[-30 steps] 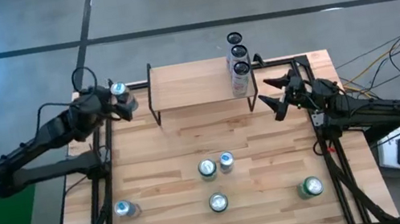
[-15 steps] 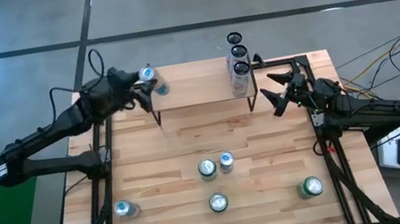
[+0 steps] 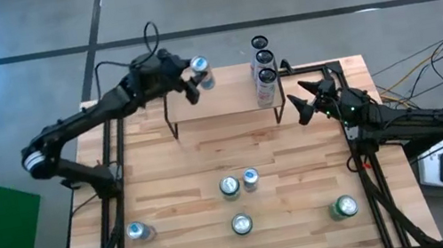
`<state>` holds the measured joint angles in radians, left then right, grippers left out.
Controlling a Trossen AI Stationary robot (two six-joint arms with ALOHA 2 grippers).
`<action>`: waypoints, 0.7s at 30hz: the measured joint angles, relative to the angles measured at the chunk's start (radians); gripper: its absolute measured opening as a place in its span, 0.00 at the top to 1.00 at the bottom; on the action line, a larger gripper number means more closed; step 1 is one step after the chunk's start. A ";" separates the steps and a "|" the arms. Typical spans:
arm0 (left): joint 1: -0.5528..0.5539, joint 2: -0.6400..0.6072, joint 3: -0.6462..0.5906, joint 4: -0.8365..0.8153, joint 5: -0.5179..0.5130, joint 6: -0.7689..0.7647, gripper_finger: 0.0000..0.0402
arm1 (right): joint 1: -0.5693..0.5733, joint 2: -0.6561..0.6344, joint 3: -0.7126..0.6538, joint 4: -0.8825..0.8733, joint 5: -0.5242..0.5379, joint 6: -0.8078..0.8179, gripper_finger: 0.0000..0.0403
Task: Place canned beverage on shelf
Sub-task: Put the top left blue soda can on the shelf
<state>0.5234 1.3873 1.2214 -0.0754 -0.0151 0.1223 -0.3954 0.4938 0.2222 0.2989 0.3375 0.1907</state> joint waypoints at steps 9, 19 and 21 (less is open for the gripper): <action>0.040 0.202 0.073 0.140 0.162 0.022 0.43 | 0.000 -0.002 0.000 -0.007 -0.003 -0.004 0.19; 0.052 0.388 0.238 0.126 0.215 0.055 0.43 | 0.000 -0.002 0.000 -0.018 -0.002 0.032 0.19; 0.058 0.403 0.260 0.130 0.216 0.058 0.43 | 0.000 -0.002 0.000 -0.028 0.001 0.036 0.19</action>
<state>0.5819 1.7898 1.4812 0.0545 0.2012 0.1806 -0.3954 0.4923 0.2222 0.2707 0.3389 0.2263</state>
